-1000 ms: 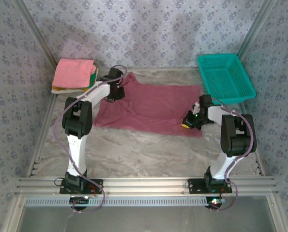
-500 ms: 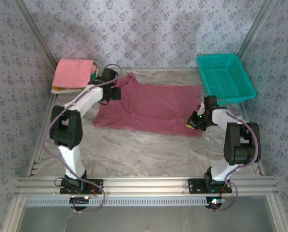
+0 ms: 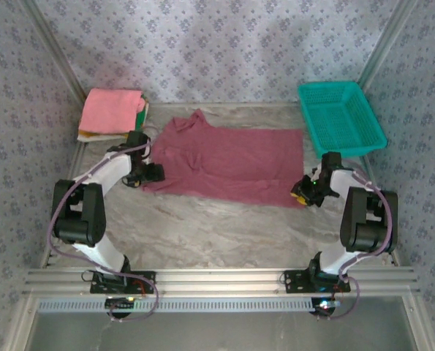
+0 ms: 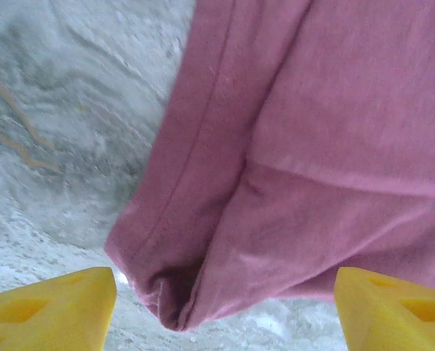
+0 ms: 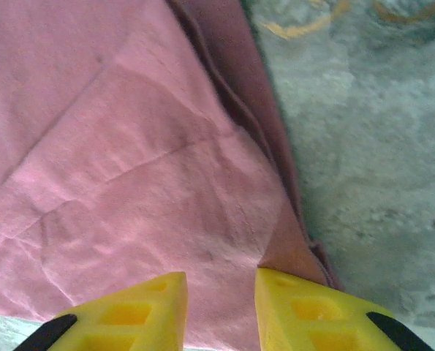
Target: Fold and stack the t-shirts
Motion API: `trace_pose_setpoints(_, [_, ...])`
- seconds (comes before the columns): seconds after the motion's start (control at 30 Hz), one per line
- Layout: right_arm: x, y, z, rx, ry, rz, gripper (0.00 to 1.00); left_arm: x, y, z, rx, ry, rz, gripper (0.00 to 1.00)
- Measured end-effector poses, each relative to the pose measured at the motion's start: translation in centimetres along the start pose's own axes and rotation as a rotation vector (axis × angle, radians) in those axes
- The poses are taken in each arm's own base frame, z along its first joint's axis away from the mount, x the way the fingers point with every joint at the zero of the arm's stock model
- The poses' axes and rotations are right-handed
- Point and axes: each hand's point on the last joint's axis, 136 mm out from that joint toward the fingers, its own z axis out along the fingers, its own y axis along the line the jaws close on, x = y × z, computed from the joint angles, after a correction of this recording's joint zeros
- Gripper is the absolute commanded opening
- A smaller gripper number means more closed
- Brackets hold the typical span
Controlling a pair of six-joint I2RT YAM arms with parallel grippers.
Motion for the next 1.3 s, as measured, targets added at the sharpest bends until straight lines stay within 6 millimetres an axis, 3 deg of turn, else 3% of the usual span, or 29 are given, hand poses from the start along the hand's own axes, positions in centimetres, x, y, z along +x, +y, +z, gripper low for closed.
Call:
trace_pose_setpoints(0.13, [-0.1,-1.1,-1.2,0.012,-0.026,0.034,0.4,0.2,-0.4,0.1,0.024,0.006,0.022,0.71])
trace_pose_setpoints(0.33, [-1.0,-1.4,-2.5,0.01,-0.065,0.023,0.45,0.1,-0.3,1.8,0.028,0.025,0.034,0.35])
trace_pose_setpoints(0.5, [-1.5,0.6,-1.7,0.009,-0.039,-0.063,0.45,0.3,0.2,3.3,0.007,0.049,0.018,0.03])
trace_pose_setpoints(0.53, [-1.7,1.2,-1.4,0.014,-0.034,-0.082,0.45,0.3,0.3,3.5,0.003,0.05,0.017,0.0])
trace_pose_setpoints(0.67, [-1.8,2.5,-0.3,0.022,-0.011,-0.13,0.44,0.1,0.9,3.7,-0.019,0.045,-0.008,0.0])
trace_pose_setpoints(0.87, [-1.7,1.1,1.2,0.087,0.022,-0.096,0.29,-0.5,2.7,3.6,-0.053,0.029,-0.073,0.0])
trace_pose_setpoints(1.03, [-1.6,1.2,1.4,0.091,0.026,-0.084,0.21,-0.6,3.9,3.5,-0.048,0.032,-0.14,0.0])
trace_pose_setpoints(1.17, [-0.9,0.9,1.7,0.098,0.039,-0.073,0.15,1.2,4.2,3.4,-0.05,0.056,-0.164,0.0])
trace_pose_setpoints(1.3, [0.4,0.2,1.4,0.088,0.038,-0.044,0.14,3.8,4.5,1.7,-0.045,0.064,-0.197,0.0])
